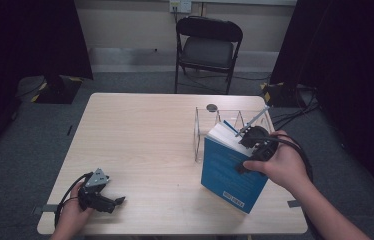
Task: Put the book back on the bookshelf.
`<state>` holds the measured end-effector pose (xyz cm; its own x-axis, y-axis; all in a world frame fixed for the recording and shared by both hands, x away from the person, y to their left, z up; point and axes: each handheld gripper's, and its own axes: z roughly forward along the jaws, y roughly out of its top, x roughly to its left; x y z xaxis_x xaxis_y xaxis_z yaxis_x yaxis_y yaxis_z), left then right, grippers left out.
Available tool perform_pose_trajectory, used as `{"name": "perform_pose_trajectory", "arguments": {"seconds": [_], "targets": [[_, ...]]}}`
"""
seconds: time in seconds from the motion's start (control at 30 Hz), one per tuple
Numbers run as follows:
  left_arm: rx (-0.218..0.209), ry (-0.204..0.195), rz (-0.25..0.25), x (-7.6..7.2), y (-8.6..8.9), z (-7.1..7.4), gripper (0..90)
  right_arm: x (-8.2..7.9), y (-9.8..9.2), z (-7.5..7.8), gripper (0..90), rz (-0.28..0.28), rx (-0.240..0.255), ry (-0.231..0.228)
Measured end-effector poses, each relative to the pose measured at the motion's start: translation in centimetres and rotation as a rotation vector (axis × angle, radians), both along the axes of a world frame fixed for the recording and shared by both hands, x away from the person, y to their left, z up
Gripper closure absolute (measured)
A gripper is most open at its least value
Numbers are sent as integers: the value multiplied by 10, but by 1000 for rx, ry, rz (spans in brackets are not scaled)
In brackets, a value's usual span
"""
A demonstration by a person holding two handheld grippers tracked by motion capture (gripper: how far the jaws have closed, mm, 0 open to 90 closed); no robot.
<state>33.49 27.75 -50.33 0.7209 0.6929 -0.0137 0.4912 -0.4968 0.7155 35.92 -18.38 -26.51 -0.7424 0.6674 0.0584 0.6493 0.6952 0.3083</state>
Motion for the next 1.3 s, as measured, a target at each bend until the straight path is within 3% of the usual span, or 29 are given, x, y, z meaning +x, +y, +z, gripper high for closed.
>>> {"name": "perform_pose_trajectory", "arguments": {"seconds": [0.27, 0.8, 1.3], "targets": [[2, 1, -4, 0, 0, 0, 0, -3, -19, 1, 616, -53, -13, -10], [3, 0, -5, 1, 0, 0, 0, -6, -58, -3, 616, -169, -16, 11], [3, 0, -5, 1, 0, 0, 0, -3, -88, -2, 617, -264, 7, 8]]}}
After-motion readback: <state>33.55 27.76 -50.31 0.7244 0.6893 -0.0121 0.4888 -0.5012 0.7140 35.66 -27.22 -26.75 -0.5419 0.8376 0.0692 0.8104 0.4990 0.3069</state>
